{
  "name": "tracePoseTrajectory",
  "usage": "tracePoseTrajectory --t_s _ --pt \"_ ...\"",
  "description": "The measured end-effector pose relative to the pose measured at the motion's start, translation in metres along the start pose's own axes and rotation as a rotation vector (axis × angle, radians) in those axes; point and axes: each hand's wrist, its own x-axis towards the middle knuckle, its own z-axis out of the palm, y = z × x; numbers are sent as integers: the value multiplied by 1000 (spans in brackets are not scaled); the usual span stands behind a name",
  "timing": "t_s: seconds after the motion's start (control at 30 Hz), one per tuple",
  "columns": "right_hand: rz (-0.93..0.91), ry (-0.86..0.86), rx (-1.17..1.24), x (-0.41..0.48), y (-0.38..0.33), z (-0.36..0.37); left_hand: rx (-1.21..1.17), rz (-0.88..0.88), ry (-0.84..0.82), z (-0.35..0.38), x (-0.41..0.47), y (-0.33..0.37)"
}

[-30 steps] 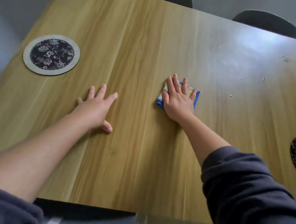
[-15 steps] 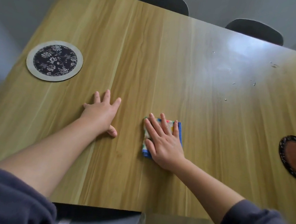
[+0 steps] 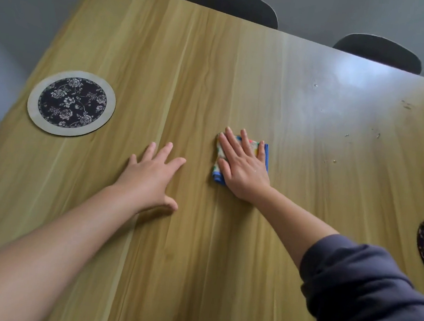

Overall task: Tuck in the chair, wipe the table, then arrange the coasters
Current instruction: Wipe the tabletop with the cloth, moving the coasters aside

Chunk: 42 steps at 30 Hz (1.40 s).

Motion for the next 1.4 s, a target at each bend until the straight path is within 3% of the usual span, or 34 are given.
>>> tracePoseTrajectory --t_s 0.4,0.73,0.9,1.4 --pt "-15 31 -19 135 54 -24 -121 -129 126 -74 119 16" --pt "-10 62 -12 221 80 -44 -167 -248 34 -120 195 17" --pt "-2 60 -9 263 96 -51 -207 -302 -58 -124 214 20" --pt "81 66 56 364 125 -78 -220 -328 -52 -113 223 13"
